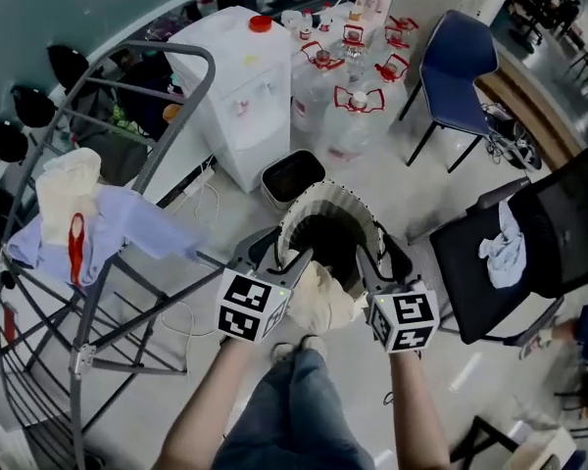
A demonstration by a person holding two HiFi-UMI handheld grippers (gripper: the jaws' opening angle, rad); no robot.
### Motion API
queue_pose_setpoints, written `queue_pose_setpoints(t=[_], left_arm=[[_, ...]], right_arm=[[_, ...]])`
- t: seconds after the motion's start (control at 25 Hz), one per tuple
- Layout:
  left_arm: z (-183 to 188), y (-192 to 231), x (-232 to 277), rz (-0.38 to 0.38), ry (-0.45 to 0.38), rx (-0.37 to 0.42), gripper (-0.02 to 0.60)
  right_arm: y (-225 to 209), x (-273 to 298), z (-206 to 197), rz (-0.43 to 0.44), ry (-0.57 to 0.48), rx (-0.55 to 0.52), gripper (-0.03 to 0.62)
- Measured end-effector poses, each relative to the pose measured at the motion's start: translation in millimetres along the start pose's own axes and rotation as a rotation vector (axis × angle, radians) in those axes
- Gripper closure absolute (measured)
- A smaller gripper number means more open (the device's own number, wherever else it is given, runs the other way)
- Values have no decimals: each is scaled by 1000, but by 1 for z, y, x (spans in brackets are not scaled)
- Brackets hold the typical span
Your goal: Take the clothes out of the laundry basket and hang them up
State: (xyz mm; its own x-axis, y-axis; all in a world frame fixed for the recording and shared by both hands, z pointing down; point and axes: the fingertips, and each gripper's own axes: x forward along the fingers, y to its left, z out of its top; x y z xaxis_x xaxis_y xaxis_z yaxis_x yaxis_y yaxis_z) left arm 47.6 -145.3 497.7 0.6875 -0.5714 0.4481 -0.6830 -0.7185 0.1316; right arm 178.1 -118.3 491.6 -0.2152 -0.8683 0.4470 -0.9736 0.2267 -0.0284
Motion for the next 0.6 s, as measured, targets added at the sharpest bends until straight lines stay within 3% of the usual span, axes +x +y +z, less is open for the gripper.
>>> queue_pose_setpoints(t=[0.32,0.6], left_arm=[[-101,-16,80,-50,138,-33,319],[-221,-21,130,-46,267,-101,319]], right_arm=[[-26,42,-135,-11,171,47,396],[-20,73,-257,13,317,81,396]])
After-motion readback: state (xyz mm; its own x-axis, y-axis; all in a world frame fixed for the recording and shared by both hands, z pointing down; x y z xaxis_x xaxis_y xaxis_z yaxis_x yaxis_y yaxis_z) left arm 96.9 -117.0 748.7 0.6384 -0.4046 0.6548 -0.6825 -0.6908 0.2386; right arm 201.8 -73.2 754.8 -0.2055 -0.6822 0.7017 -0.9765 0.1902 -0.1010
